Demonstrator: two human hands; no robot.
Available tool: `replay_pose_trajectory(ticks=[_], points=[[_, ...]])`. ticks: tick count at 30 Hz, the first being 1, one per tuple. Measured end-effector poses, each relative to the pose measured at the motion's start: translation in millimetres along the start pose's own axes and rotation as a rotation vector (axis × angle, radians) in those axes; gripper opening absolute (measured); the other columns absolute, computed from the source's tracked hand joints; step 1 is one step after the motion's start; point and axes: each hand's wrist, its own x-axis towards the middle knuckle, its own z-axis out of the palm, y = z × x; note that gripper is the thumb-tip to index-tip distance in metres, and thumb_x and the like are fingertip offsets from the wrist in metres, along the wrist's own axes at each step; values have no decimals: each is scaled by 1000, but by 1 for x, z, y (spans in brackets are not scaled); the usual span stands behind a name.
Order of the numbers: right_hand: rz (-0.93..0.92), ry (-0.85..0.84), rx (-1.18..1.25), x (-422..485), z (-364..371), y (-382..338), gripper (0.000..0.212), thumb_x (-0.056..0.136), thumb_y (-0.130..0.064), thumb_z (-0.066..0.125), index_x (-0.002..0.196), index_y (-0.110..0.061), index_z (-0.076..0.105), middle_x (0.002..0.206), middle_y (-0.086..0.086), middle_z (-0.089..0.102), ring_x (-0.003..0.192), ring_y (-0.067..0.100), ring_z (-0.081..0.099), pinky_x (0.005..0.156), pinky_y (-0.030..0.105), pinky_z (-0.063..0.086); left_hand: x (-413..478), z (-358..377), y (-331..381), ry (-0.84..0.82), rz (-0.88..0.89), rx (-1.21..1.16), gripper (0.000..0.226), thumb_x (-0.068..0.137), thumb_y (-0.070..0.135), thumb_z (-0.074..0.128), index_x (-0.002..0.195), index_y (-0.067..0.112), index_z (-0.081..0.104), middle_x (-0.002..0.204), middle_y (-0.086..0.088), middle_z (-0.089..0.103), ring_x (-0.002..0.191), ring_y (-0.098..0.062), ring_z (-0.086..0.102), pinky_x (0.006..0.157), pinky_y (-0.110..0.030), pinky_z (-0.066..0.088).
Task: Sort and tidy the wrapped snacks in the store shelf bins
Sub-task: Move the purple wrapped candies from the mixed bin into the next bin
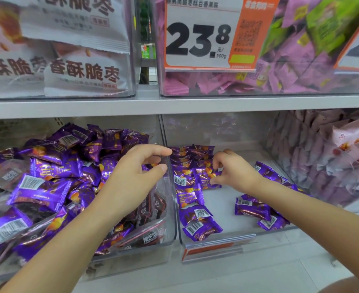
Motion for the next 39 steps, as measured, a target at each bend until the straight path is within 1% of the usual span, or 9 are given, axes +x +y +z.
replay_pose_trajectory(ticks=[7,10,13,16,21,26,33,36,39], points=[[2,1,-62,-5,-8,-1,38,71,-26,79,87,-20,45,96,0,45,80,23,53,72,35,47,0,0,1,1,-7,-7,31,88,9,57,102,35,63,115,11,58,103,7,54,81,-10,39],[-121,2,-45,-19,-22,-18,26,74,-22,76,87,-22,53,97,-3,47,70,10,51,72,29,47,0,-1,2,4,-14,-4,30,88,10,56,103,35,64,115,12,58,102,10,53,78,-5,41],[-322,-354,103,-41,-29,-41,29,73,-20,78,98,-18,65,98,-4,50,70,-7,51,72,18,43,0,-1,3,1,-16,5,29,89,11,56,103,36,63,115,13,58,100,12,52,76,-3,40],[-420,-547,-111,-51,-22,-50,47,75,-30,75,118,-28,57,112,-8,48,78,-20,41,70,24,39,0,-1,3,1,-12,-2,29,89,11,57,102,37,63,115,13,58,102,10,53,85,-9,42],[-456,-536,-312,-52,-12,-49,52,78,-30,68,124,-31,43,122,-7,37,81,7,36,62,26,30,-1,-1,2,4,-4,-5,29,88,10,57,101,36,64,115,11,58,102,7,55,80,-10,43],[-498,-511,-381,-51,-5,-53,50,78,-29,69,119,-20,42,121,0,35,79,21,43,60,30,30,-1,0,2,1,-5,1,29,89,11,57,101,36,64,116,13,58,102,10,54,76,-5,43],[-476,-436,-377,-48,1,-55,56,76,-27,66,124,-19,37,121,0,40,87,29,54,59,30,34,-2,-1,3,-3,-11,14,29,89,12,56,103,36,63,116,13,57,102,10,53,83,-10,40],[-458,-386,-334,-48,1,-54,52,76,-27,62,123,-23,42,119,-4,44,90,22,54,62,30,36,-2,-1,3,-5,-16,25,29,89,12,57,104,36,63,116,13,57,102,10,53,82,-9,39],[-354,-384,-68,-46,0,-50,46,79,-20,63,123,-23,51,110,-6,50,74,-6,50,66,18,39,-2,-2,3,-6,-20,20,29,88,12,57,104,35,64,116,12,58,102,9,54,84,-9,40]])
